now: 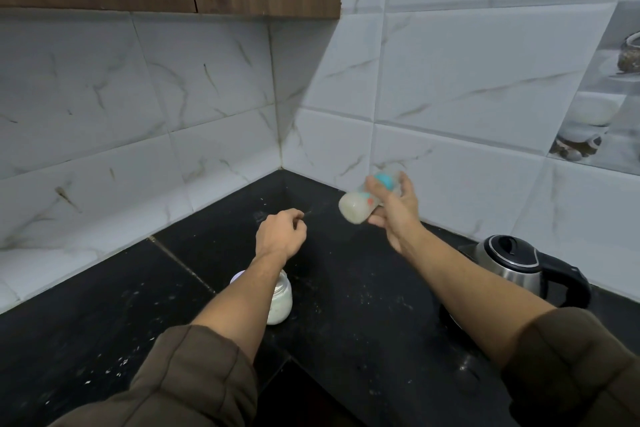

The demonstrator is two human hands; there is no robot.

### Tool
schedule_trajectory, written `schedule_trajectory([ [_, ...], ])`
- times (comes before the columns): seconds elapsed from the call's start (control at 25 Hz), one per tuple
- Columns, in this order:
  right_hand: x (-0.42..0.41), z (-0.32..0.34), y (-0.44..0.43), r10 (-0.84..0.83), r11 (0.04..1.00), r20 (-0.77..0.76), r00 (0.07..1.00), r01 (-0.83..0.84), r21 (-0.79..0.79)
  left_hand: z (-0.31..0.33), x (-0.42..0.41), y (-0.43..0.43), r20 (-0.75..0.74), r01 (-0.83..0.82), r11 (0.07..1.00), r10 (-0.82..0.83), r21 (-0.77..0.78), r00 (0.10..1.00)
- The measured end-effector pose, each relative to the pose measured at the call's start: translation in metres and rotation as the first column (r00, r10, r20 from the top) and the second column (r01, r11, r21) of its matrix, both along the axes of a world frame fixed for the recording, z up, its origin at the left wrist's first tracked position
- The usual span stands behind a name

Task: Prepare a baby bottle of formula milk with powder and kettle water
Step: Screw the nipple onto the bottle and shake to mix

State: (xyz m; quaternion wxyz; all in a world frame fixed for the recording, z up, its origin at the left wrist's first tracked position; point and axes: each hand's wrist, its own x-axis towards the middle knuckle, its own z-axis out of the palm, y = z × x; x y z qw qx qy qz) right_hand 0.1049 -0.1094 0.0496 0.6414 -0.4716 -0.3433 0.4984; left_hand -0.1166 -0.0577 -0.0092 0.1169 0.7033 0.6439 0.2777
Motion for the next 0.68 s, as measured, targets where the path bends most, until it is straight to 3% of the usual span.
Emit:
schedule_trajectory([
  [0.04,0.001,0.002,0.002,-0.017,1.0,-0.024,1.0,0.017,0.002,0.0,-0.001,0.0,-0.001,-0.003,1.0,0.003,-0.002,1.0],
  [0.12,-0.001,0.001,-0.001,0.14,0.99,0.134,0.981,-0.136,-0.042,-0.002,-0.002,0.0,-0.001,-0.006,1.0,0.006,-0.01,1.0],
  [0.2,-0.004,-0.004,-0.008,0.366,0.93,0.381,0.849,-0.347,-0.122,-0.003,-0.001,0.0,-0.007,-0.002,1.0,0.002,-0.012,1.0],
  [0.24,-0.005,-0.007,-0.008,0.397,0.916,0.419,0.817,-0.383,-0.122,-0.003,-0.001,0.001,-0.009,0.001,1.0,-0.001,-0.009,1.0],
  [0.28,-0.005,-0.007,-0.008,0.362,0.93,0.386,0.849,-0.359,-0.083,-0.003,-0.001,0.002,-0.008,0.004,1.0,-0.004,-0.008,1.0],
  [0.36,-0.004,-0.002,-0.002,0.138,0.989,0.155,0.978,-0.143,0.024,-0.003,-0.002,0.003,-0.008,-0.002,1.0,0.001,-0.002,1.0],
  [0.44,-0.002,0.002,0.006,0.05,0.997,-0.01,0.999,-0.049,0.052,-0.002,-0.004,0.002,-0.012,-0.005,1.0,0.005,-0.001,1.0],
  [0.52,-0.004,0.004,0.002,0.202,0.979,0.149,0.968,-0.205,0.001,-0.002,-0.005,0.004,-0.012,-0.004,1.0,0.004,-0.006,1.0],
  [0.6,-0.007,0.0,-0.004,0.387,0.919,0.393,0.834,-0.383,-0.091,-0.001,-0.003,0.004,-0.012,0.004,1.0,-0.005,-0.01,1.0],
  [0.64,-0.008,-0.002,-0.005,0.396,0.913,0.423,0.815,-0.399,-0.087,0.0,-0.001,0.004,-0.01,0.008,1.0,-0.009,-0.006,1.0],
  [0.68,-0.009,-0.001,-0.006,0.352,0.93,0.377,0.857,-0.365,-0.037,0.0,-0.001,0.005,-0.007,0.011,1.0,-0.011,-0.002,1.0],
])
